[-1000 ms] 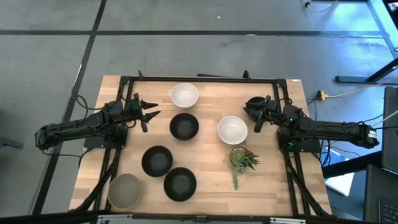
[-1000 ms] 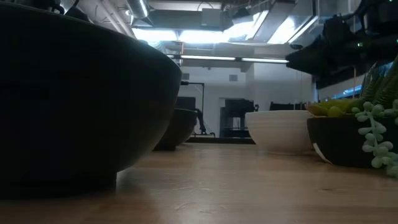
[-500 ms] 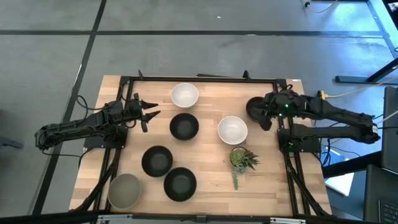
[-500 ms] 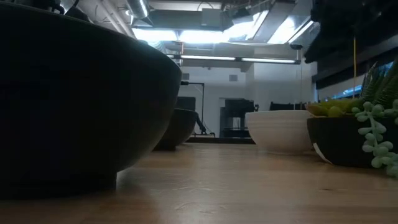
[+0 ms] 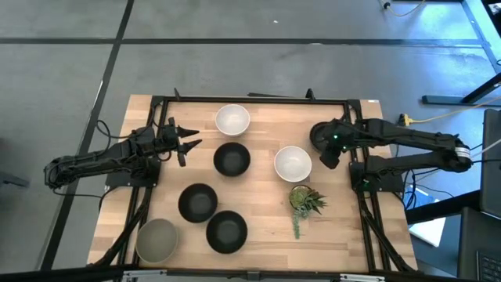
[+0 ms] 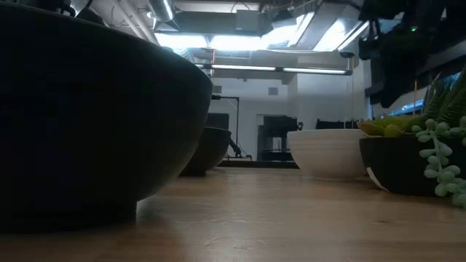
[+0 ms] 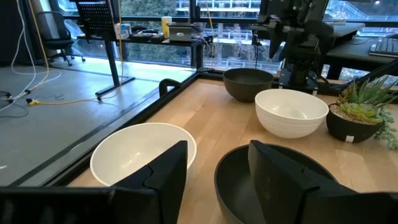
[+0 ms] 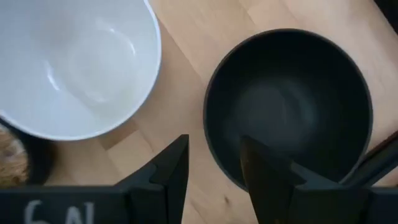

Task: Nest bowls inside each other
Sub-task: Stack the top right black bowl on top of the other top left black bowl

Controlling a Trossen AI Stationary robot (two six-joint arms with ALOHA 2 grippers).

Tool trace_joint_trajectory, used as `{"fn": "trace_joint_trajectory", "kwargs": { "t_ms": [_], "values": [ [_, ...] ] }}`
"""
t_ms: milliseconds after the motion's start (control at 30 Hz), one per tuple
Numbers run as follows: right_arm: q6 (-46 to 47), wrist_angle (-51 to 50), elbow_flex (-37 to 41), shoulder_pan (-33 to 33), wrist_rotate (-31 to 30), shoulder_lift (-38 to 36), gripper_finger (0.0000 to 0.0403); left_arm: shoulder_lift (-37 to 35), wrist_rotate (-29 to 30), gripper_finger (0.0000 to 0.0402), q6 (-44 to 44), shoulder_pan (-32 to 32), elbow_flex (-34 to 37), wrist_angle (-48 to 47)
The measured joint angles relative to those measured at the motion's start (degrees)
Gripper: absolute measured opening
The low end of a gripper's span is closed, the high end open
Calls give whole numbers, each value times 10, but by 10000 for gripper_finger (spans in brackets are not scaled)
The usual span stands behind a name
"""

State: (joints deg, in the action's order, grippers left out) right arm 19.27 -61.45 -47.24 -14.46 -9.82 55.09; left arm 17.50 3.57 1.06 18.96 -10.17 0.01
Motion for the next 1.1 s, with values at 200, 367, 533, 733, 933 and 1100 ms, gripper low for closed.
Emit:
{"fn": "trace_joint_trajectory", "kwargs": {
  "t_ms": [200,367,533,733,933,1100],
  "values": [
    [0,4,0,0,0,68,145,0,0,166,3,0,0,0],
    [0,6,0,0,-1,120,145,0,0,166,3,0,0,0],
    [-2,25,0,0,-11,148,145,0,0,166,3,0,0,0],
    [-4,33,0,0,-11,153,145,0,0,166,3,0,0,0],
    [-3,35,0,0,-11,153,145,0,0,166,3,0,0,0],
    [-3,34,0,0,-5,153,145,0,0,166,3,0,0,0]
  ]
}}
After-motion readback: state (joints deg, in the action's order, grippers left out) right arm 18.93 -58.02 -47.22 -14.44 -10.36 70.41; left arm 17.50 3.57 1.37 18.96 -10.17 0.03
